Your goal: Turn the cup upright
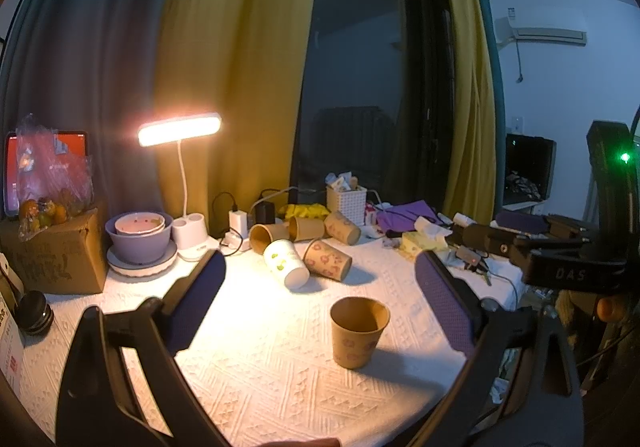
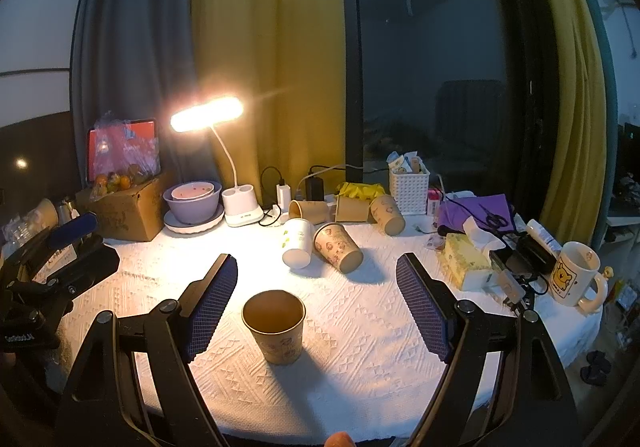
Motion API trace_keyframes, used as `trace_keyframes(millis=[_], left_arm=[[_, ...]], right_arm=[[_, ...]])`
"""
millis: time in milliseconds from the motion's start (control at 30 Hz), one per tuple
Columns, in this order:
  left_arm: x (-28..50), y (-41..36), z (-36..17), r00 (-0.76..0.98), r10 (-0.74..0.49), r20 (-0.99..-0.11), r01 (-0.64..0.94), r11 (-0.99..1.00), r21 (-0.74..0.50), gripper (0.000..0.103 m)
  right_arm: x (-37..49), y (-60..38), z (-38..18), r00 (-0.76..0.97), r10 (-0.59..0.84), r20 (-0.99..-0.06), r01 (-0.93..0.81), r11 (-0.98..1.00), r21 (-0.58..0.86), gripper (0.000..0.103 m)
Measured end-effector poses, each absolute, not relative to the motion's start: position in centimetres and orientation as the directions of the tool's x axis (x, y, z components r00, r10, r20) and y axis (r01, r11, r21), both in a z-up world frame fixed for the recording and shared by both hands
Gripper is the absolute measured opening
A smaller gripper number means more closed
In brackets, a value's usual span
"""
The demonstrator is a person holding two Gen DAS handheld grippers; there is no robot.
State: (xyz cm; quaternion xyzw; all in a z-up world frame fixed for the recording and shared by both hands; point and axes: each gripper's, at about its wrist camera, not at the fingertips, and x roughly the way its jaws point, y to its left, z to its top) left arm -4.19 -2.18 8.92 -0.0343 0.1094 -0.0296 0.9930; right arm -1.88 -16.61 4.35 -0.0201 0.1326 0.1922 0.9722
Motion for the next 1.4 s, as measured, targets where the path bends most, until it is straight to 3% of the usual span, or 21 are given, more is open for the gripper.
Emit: trace_keyframes(millis=[1400], left_arm=[[-4.16, -1.60, 8.43, 0.975, -0.053, -0.217, 0.032, 0.995, -0.097, 0.096]], right_arm=[[-2.15, -15.72, 3.65, 0.884, 0.377, -0.274, -0.390, 0.921, 0.008, 0.084]])
